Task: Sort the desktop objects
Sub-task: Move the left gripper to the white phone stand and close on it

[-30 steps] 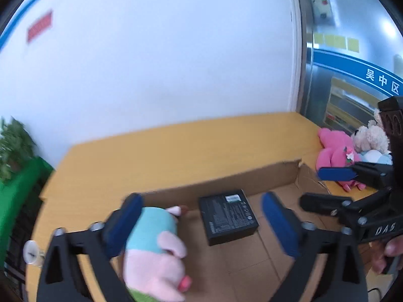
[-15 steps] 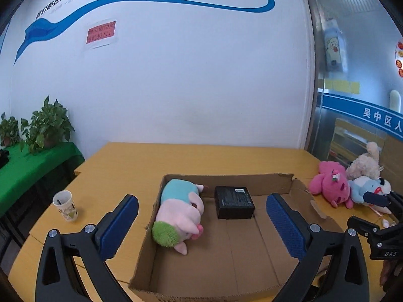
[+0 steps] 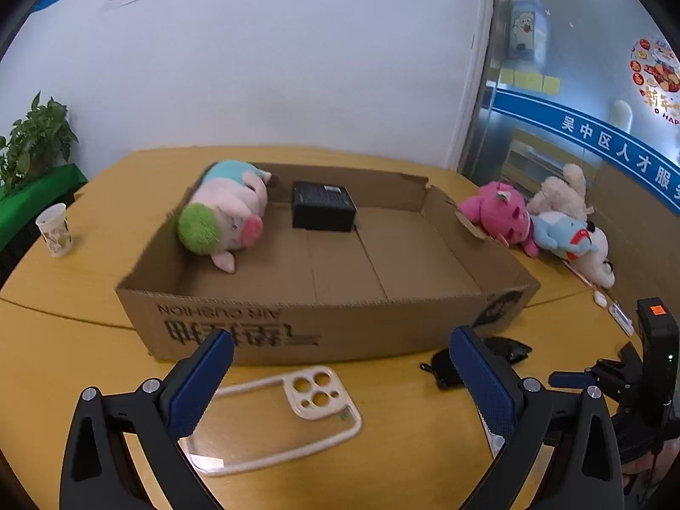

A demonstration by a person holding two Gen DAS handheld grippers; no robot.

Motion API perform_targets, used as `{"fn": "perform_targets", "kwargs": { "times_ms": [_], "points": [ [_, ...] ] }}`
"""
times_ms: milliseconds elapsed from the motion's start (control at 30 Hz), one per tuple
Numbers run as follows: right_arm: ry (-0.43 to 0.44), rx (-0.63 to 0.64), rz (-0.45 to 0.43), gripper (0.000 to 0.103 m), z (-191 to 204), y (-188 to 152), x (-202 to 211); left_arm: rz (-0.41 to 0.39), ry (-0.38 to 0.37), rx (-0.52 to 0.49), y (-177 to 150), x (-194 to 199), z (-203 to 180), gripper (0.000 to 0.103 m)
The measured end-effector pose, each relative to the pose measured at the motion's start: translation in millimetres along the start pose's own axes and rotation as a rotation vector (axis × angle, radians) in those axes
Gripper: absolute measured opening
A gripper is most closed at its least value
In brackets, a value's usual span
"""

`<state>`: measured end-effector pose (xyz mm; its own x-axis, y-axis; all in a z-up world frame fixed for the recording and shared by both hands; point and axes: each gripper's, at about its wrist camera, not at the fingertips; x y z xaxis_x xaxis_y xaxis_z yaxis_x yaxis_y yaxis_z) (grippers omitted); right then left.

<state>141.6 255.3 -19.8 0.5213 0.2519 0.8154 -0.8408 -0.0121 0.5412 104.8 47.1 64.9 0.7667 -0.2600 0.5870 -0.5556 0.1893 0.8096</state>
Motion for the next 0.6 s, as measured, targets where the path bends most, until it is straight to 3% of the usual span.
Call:
{"fn": "perform_targets", "kwargs": {
  "times_ms": [167, 367, 600],
  "points": [
    [-0.034, 0.018, 0.045, 0.081, 17.0, -16.0, -26.9, 0.068, -0.070, -0.032, -17.2, -12.9, -27.2, 0.103],
    [-0.057, 0.011, -0.003, 0.076, 21.5, -28.6, -27.9, 0.128, -0.144, -0.033, -19.3, -31.3, -41.1, 0.103],
    [-0.010, -0.025, -0.030, 0.073, 22.6, -40.3, -16.7, 0.297, -0.367, 0.070, -30.2, -78.1, -63.1, 0.103]
  ]
}}
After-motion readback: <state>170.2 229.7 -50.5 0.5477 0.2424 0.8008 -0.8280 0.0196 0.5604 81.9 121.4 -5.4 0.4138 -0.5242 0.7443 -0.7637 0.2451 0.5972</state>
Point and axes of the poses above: each gripper's, at about its wrist camera, not at the fingertips, and x roughly against the way its jaws point, z to its left, y to its top, and after that the axes turned 12 degrees about -x, right-handed
